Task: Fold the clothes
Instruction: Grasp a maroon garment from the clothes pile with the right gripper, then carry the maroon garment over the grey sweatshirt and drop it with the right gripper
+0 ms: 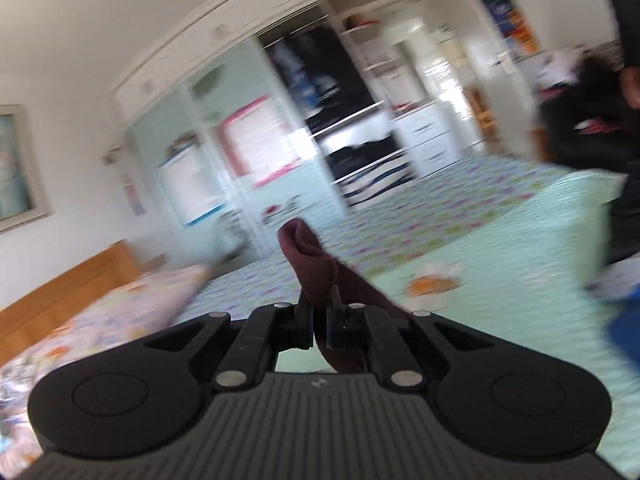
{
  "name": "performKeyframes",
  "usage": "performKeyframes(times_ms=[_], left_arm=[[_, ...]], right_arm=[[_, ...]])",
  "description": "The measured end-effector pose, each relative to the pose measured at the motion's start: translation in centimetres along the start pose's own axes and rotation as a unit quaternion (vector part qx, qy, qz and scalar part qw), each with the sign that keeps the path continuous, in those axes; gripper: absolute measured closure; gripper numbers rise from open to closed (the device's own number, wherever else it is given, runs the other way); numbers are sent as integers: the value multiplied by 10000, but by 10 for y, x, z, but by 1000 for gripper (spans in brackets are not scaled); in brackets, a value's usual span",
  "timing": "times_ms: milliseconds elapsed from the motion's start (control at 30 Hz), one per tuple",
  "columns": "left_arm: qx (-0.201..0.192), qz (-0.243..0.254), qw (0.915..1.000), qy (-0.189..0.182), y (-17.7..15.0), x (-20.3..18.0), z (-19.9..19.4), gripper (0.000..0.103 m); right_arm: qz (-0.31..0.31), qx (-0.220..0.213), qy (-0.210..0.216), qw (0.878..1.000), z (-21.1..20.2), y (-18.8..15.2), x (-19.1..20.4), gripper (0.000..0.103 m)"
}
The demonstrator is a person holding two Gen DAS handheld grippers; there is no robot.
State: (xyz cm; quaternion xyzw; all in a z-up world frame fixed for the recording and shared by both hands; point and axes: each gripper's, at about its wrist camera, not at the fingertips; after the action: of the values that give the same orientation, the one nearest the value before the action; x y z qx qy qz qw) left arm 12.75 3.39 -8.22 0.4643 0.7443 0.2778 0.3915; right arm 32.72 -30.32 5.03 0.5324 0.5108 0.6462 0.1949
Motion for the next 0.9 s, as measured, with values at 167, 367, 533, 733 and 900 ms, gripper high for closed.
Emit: performKeyframes(times_ms=[167, 367, 533, 733, 900], left_arm=[[-18, -194, 9998, -18, 5, 27, -5, 2], [40, -314, 9992, -254, 11, 36, -7, 2], [1, -506, 9984, -255, 17, 52, -13, 1], [38, -933, 9956, -20, 22, 78, -13, 1], [-7, -917, 9958, -54, 23, 79, -13, 1]], right_arm=[[355, 368, -157, 9986, 44, -21, 37, 96], [615, 125, -423, 9971, 88, -24, 82, 96], [-36, 357, 528, 9980, 111, -50, 156, 96], [89, 1626, 1370, 9771, 148, -181, 200, 96], [-158, 2429, 1134, 9633, 150, -282, 200, 96]])
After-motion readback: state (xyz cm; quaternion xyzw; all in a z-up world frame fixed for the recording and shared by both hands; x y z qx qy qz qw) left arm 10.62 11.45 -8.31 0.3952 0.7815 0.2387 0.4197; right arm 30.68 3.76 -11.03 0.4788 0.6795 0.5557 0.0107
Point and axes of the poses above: each gripper's, at about its wrist camera, not at the fingertips, and z roughly the way its jaws point, x to its left, y to its top, and after that the axes turned 6 degrees about -x, right-handed
